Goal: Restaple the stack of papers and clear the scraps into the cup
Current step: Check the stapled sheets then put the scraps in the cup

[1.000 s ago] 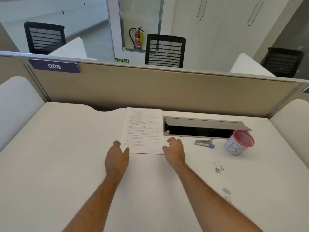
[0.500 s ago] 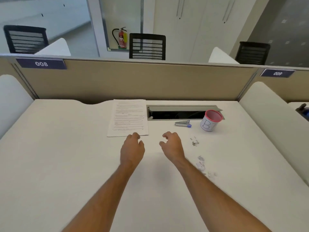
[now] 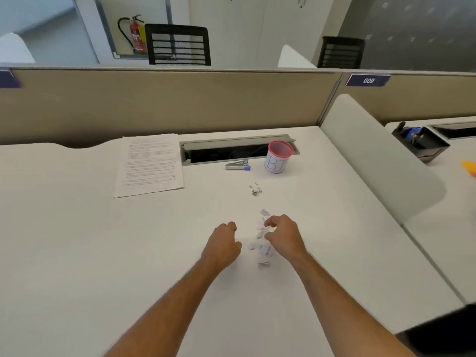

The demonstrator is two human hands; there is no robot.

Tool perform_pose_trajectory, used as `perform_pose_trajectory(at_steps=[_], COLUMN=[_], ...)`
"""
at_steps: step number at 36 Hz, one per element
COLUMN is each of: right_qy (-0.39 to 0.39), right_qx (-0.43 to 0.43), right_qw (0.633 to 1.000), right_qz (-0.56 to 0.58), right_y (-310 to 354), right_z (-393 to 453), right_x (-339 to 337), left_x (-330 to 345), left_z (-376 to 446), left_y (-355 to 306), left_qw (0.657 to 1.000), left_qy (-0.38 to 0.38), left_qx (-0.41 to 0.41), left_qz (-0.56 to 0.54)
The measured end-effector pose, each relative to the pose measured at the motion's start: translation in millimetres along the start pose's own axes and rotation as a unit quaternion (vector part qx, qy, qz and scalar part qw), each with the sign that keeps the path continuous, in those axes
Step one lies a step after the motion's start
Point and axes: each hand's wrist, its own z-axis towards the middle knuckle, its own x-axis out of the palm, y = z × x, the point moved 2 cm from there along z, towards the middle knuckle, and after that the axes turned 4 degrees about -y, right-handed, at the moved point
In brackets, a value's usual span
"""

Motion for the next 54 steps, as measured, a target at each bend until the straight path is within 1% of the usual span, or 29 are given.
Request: perform_pose_trajectory(at_steps=[5, 8, 11, 16, 19, 21, 25, 32, 37, 44, 51, 54], right_qy=[0.002, -0.004, -0.003, 0.031, 0.06, 0.064, 0.051, 0.048, 0.051, 0.06, 0.065, 0.063], right_qx=[0.018, 0.032, 0.063, 0.12, 0.152, 0.158, 0.144, 0.09, 0.061, 0.025, 0.004, 0.004], right_qw=[0.999, 0.999, 0.997, 0.99, 0.985, 0.984, 0.988, 0.994, 0.996, 0.997, 0.998, 0.998], right_qz=[-0.028, -0.037, -0.046, -0.072, -0.062, -0.045, 0.009, 0.044, 0.043, 0.034, 0.026, 0.023], right_y=[-25.6, -37.8, -47.9, -58.7, -63.5, -65.7, -64.8, -55.1, -51.8, -47.8, -40.3, -38.7], right_z=[-14.7, -20.0, -23.3, -31.0, -36.9, -39.1, -35.9, -16.5, 0.7, 25.1, 50.8, 61.0], right_x=[-3.9, -8.4, -12.3, -13.8, -10.0, -7.1, -5.7, -5.7, -3.7, 0.2, 2.7, 3.0], left_x=[35.1, 51.5, 63.1, 70.0, 70.7, 70.9, 72.6, 72.5, 67.1, 57.6, 54.6, 50.6], left_z=[-9.8, -16.9, -19.9, -19.3, -15.1, -12.8, -7.5, 10.4, 30.5, 54.7, 77.7, 83.4], left_y=[-23.8, -37.7, -45.4, -48.2, -48.4, -49.0, -52.1, -63.4, -67.0, -71.6, -75.3, -77.1], left_qw=[0.998, 0.996, 0.995, 0.997, 0.999, 0.999, 1.0, 1.0, 0.998, 0.999, 0.996, 0.993], left_qy=[0.054, 0.067, 0.063, 0.03, 0.017, 0.01, 0.003, 0.006, 0.004, 0.04, 0.06, 0.069], left_qx=[0.018, 0.032, 0.02, 0.012, 0.005, -0.004, -0.016, -0.023, -0.047, -0.023, -0.019, -0.015], left_qz=[0.022, 0.059, 0.069, 0.068, 0.046, 0.036, 0.019, -0.001, -0.029, -0.025, -0.055, -0.091])
